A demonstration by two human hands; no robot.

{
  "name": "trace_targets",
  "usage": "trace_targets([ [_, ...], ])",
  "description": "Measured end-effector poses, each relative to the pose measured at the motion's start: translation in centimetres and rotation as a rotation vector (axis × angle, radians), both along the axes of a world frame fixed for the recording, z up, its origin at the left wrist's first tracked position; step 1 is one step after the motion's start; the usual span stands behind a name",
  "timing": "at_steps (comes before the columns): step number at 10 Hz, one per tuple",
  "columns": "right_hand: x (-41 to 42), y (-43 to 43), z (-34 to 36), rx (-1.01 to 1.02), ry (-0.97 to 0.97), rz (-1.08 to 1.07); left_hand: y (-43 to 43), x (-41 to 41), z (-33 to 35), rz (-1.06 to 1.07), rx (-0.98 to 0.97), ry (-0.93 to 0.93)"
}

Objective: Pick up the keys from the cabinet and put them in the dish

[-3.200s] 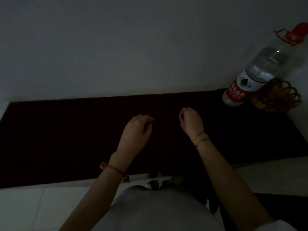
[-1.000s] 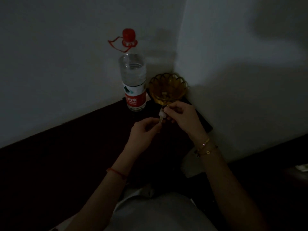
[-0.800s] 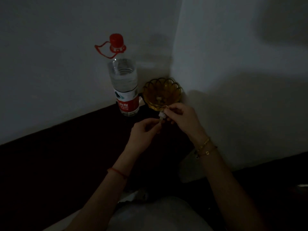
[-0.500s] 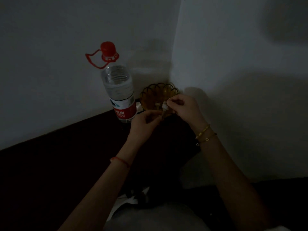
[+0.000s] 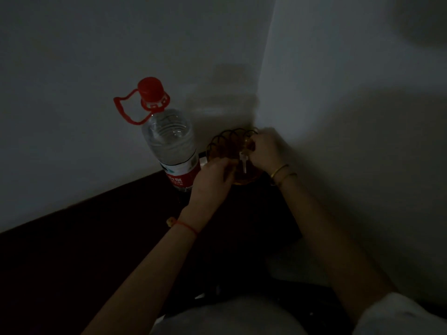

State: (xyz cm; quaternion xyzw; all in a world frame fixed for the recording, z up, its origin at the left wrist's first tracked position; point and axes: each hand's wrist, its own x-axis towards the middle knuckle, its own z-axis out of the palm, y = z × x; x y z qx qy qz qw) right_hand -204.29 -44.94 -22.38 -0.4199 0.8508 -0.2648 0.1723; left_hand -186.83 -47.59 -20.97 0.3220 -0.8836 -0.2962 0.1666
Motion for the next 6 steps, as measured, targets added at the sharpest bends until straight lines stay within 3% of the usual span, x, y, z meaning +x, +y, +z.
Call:
trace_targets([
  [4,0.4,-0.5,-0.6,0.149,0.137,0.170,0.1,0.8,-1.1,0.020,-0.074,0.021],
  [6,0.4,0.4,0.3,0.029,0.157,0.117,0.2,1.9,-0.8,0.018,-0.066,0.066],
])
